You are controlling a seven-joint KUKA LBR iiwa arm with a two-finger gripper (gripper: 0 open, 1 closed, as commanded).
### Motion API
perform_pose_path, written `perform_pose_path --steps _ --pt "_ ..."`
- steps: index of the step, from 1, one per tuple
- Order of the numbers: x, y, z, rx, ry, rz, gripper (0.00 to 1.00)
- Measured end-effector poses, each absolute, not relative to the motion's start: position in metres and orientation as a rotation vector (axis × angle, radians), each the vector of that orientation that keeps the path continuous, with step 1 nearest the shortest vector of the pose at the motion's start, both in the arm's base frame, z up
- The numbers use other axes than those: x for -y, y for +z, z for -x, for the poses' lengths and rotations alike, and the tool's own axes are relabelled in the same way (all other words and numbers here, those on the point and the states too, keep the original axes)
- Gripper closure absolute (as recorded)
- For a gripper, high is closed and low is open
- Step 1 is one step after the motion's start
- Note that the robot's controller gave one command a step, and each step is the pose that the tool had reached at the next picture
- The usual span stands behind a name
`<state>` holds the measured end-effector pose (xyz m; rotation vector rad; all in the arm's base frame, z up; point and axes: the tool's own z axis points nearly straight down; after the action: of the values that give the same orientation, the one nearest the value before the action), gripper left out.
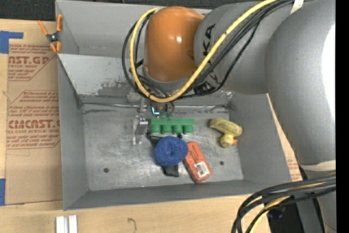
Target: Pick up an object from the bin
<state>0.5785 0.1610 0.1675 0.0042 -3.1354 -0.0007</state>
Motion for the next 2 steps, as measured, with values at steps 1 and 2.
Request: perform_pose_path --steps 1,2 --pt "-0.16 0.172 -0.58 3.143 -0.003 -0.002 0.0" --pt "-0.122 0.118 -0.578 3.143 -0.002 -0.156 0.0"
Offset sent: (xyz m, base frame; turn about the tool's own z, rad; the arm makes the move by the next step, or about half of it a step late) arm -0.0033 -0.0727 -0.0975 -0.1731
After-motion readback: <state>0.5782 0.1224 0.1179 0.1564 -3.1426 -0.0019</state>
